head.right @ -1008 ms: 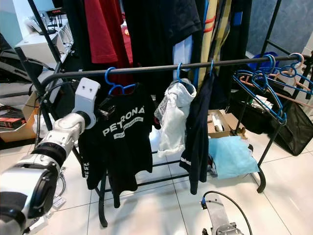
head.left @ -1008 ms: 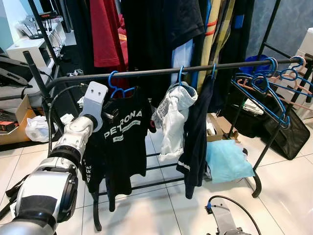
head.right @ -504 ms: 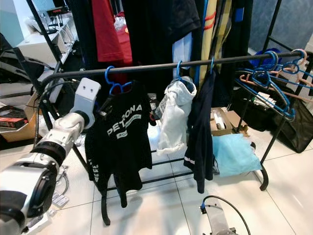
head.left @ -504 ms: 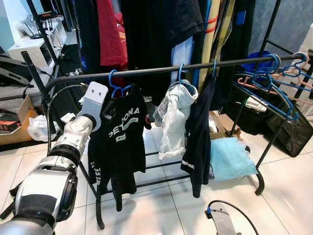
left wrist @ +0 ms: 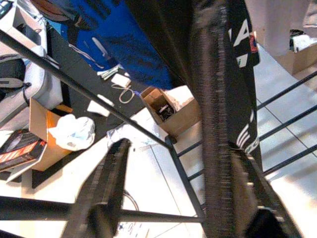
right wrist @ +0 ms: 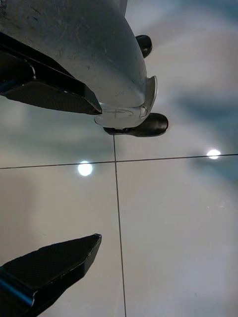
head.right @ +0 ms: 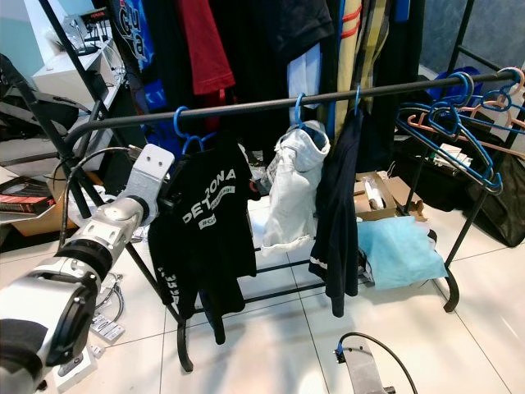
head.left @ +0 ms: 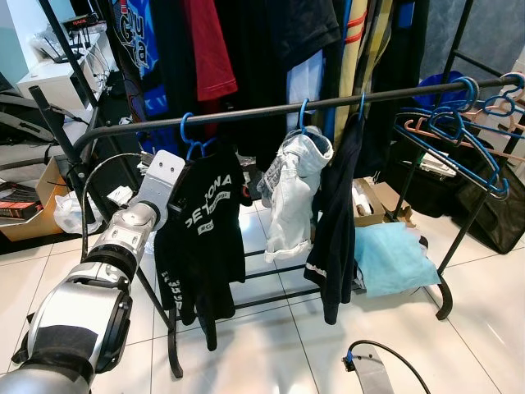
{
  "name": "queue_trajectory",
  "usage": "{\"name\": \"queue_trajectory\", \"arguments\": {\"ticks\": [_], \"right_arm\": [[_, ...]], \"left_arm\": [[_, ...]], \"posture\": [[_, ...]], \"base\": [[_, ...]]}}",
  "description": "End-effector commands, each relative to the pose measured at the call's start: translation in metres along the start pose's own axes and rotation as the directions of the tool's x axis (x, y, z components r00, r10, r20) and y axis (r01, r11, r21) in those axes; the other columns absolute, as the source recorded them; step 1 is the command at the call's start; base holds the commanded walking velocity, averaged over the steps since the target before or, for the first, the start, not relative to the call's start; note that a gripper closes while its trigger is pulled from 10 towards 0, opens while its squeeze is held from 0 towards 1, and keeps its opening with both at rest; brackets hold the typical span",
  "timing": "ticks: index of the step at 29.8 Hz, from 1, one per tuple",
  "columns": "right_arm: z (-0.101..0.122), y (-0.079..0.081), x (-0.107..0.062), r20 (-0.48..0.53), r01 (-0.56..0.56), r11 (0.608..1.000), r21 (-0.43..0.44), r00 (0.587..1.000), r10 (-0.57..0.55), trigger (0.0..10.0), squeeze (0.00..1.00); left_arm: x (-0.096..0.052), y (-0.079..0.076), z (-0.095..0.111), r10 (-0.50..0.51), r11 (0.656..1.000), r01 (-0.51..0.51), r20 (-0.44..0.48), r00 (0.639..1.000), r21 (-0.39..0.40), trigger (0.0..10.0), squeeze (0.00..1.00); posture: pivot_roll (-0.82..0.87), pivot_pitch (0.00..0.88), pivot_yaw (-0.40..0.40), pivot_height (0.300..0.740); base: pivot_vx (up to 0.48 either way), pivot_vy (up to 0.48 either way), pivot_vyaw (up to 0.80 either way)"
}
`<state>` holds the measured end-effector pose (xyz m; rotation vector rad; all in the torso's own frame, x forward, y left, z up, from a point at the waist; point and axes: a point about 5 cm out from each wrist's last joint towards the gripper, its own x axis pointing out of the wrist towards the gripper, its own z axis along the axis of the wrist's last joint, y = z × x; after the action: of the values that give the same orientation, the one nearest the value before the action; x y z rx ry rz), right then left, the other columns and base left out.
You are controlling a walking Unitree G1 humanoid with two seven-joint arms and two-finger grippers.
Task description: Hang hanger
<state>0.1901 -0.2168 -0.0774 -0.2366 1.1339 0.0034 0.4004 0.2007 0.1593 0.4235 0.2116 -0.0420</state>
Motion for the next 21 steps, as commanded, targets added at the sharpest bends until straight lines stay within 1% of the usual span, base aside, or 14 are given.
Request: {"name": "queue_trajectory", "arguments": {"ticks": [1,5,7,10,11,13,18,19,20,21], "right_arm": [[-0.001,0.006,0.000,0.008,-0.013,1.000,0.022,1.000,0.013,10.0,0.00],[0.000,0.006,0.000,0.009,-0.009,1.000,0.018,1.000,0.009,10.0,0.00],[0.001,0.004,0.000,0.011,-0.004,1.000,0.011,1.000,0.004,10.0,0.00],[0.002,0.003,0.000,0.013,-0.001,1.000,0.010,1.000,0.001,10.0,0.00],[0.003,0.002,0.000,0.015,0.002,1.000,0.007,1.000,-0.002,10.0,0.00],[0.005,0.001,0.000,0.017,0.005,1.000,0.003,1.000,-0.005,10.0,0.00],[0.006,0.001,0.000,0.017,0.007,1.000,0.002,1.000,-0.007,10.0,0.00],[0.007,-0.001,0.000,0.019,0.010,1.000,-0.001,1.000,-0.010,10.0,0.00],[0.008,-0.002,0.000,0.020,0.012,1.000,-0.003,1.000,-0.012,10.0,0.00],[0.009,-0.003,0.000,0.021,0.015,1.000,-0.006,1.000,-0.015,10.0,0.00]], "left_arm": [[-0.001,0.001,-0.008,0.006,1.000,-0.006,-0.039,0.999,0.008,0.0,0.00],[-0.001,0.001,-0.008,0.012,1.000,-0.012,-0.040,0.999,0.016,0.0,0.00],[-0.001,0.005,-0.007,0.033,0.999,-0.032,-0.037,0.999,0.027,0.0,0.00],[-0.001,0.006,-0.006,0.036,0.999,-0.035,-0.034,0.999,0.018,0.0,0.00],[-0.001,0.008,-0.006,0.030,1.000,-0.030,-0.022,0.999,-0.009,0.0,0.00],[-0.001,0.009,-0.004,0.025,0.999,-0.025,-0.003,1.000,-0.037,0.0,0.00],[-0.001,0.009,-0.003,0.025,0.999,-0.025,0.003,1.000,-0.044,0.0,0.00],[-0.002,0.010,-0.001,0.020,0.998,-0.019,0.025,0.999,-0.063,0.0,0.00],[-0.002,0.011,0.000,0.017,0.997,-0.014,0.041,0.999,-0.077,0.0,0.00],[-0.002,0.012,0.002,0.016,0.994,-0.008,0.066,0.998,-0.107,0.0,0.00]], "posture": [[-0.15,0.109,0.103,0.740],[-0.15,0.106,0.103,0.740],[-0.15,0.095,0.099,0.740],[-0.15,0.088,0.097,0.740],[-0.15,0.082,0.095,0.740],[-0.15,0.072,0.093,0.740],[-0.15,0.072,0.093,0.740],[-0.14,0.054,0.083,0.740],[-0.14,0.054,0.083,0.740],[-0.14,0.039,0.077,0.740]], "base": [[0.000,0.000,0.00],[0.000,0.000,0.00],[0.000,0.000,0.00],[0.000,0.000,0.00],[0.000,0.000,0.00],[0.000,0.000,0.00],[0.000,0.000,0.00],[0.000,0.000,0.00],[0.000,0.000,0.00],[0.000,0.000,0.00]]}}
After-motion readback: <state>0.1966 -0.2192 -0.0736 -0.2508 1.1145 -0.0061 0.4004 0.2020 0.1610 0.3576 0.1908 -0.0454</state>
